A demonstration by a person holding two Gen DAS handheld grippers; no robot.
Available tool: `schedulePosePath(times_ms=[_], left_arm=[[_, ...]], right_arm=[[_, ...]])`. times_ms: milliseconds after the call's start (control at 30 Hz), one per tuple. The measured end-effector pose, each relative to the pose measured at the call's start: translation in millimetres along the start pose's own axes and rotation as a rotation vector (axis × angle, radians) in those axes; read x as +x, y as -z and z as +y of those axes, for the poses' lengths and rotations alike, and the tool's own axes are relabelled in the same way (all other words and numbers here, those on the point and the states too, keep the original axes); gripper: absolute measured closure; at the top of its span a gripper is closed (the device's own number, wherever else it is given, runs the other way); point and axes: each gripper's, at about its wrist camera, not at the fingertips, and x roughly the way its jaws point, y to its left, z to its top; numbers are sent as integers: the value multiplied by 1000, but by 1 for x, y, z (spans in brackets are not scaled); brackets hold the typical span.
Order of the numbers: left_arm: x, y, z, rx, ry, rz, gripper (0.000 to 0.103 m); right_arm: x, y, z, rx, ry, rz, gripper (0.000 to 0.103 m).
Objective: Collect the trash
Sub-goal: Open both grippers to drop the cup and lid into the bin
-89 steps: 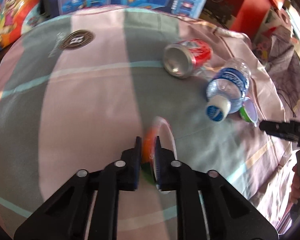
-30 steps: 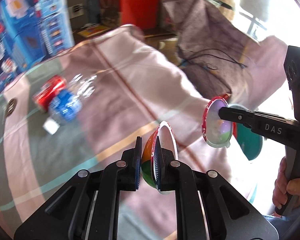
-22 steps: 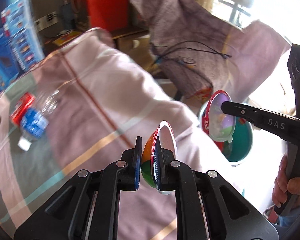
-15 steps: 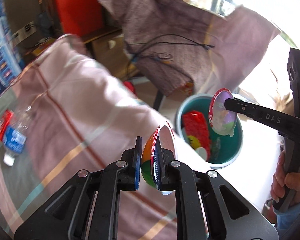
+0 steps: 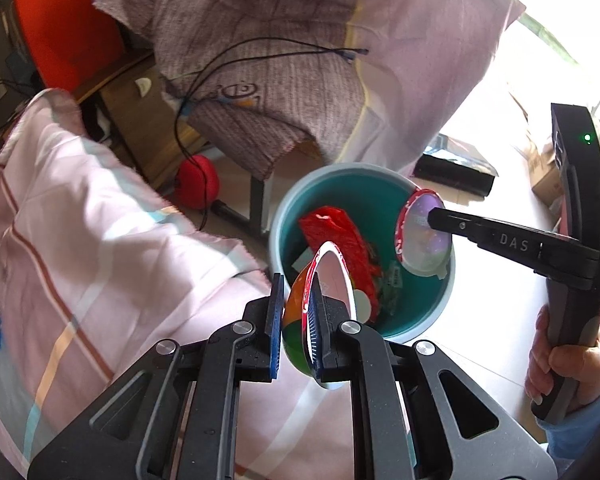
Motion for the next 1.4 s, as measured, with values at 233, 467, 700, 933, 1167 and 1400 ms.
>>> schedulePosePath(times_ms=[233, 467, 700, 933, 1167, 1400], left_arm=[[26, -13, -17, 28, 34, 35, 90], [39, -17, -15, 13, 46, 49, 56], [35, -15, -1, -28, 37, 36, 23], [25, -11, 18, -92, 30, 10, 10], [24, -4, 31, -125, 33, 23, 9], [17, 4, 40, -147, 37, 17, 7]], right_arm=[[2, -4, -10, 13, 25, 13, 99], [10, -7, -11, 16, 42, 36, 99], [17, -11, -6, 9, 45, 51, 98], [25, -12, 6, -11, 38, 73, 90], [30, -10, 14, -7, 45, 99, 29], [39, -3, 27, -23, 120, 178, 19]])
